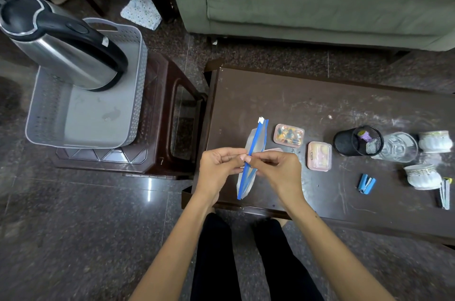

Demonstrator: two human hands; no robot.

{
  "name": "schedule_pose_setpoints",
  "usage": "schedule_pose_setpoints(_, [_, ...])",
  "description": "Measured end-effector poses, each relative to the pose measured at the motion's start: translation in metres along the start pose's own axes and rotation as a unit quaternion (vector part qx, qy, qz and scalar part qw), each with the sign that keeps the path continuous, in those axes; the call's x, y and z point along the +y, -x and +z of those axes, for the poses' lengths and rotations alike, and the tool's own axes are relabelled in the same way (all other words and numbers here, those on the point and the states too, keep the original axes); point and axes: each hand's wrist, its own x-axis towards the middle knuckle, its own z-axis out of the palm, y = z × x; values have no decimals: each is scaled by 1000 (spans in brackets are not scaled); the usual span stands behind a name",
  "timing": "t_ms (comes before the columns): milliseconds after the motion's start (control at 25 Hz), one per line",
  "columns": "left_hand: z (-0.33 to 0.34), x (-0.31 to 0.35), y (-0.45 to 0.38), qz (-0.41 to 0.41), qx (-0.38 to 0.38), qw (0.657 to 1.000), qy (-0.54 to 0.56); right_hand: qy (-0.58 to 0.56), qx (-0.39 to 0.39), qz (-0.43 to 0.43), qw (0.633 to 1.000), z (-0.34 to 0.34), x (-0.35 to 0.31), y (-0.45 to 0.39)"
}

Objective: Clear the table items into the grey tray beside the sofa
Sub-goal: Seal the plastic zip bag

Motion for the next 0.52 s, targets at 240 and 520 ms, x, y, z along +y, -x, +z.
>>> schedule_pose_setpoints(240, [1,-2,-4,-7,13,1000,-20,35,12,-10,999,2,3,-2])
schedule_pose_setpoints(520, [1,-1,-4,-5,19,1000,-13,47,-7,-36,998,2,5,-3])
